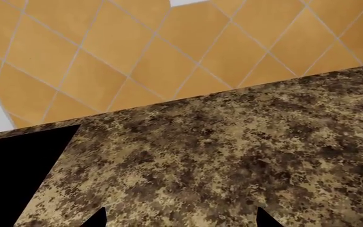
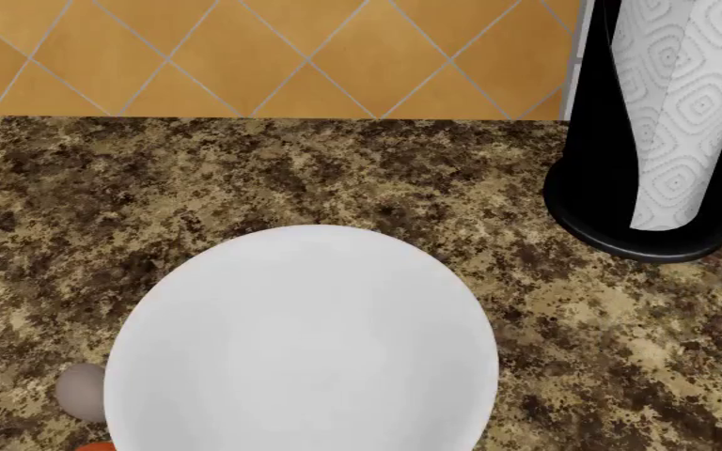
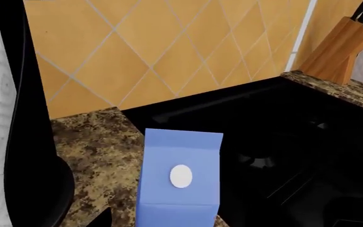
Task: Place the eggs and milk next to the bowl.
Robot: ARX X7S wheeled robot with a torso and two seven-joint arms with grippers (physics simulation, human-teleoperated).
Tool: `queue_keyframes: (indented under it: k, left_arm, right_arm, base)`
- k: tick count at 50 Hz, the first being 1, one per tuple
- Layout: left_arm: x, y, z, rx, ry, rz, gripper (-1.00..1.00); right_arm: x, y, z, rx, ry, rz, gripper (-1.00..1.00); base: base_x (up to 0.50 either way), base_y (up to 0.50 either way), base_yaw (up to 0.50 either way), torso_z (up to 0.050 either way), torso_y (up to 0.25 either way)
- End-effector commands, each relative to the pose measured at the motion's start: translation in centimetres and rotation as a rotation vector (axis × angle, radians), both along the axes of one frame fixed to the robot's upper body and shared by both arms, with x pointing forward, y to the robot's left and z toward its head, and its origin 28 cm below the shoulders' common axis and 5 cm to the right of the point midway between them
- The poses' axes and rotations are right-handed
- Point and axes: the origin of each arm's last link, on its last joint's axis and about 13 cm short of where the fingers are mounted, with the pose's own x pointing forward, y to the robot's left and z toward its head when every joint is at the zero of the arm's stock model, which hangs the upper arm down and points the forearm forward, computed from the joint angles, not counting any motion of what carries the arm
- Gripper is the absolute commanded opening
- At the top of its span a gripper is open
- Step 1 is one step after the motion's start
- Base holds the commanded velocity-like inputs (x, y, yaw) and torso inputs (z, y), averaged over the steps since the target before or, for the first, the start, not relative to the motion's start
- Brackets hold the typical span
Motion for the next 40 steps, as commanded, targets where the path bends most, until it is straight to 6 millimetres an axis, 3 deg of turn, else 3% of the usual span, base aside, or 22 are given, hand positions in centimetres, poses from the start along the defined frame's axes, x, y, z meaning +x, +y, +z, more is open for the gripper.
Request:
queue_keyframes:
  k: [1, 40]
  left_arm:
    - [0.0, 0.0, 0.0, 0.007, 0.002, 0.006, 1.00]
    - [0.0, 0.0, 0.0, 0.022, 0.006, 0.006, 1.00]
  right_arm:
    - [1.0, -0.3, 0.0, 0.000, 0.007, -0.002, 1.00]
    - [2.8, -1.2, -1.6, 0.029, 0.036, -0.013, 1.00]
  base:
    - [0.00, 0.00, 0.00, 0.000, 0.000]
    - [0.00, 0.00, 0.00, 0.000, 0.000]
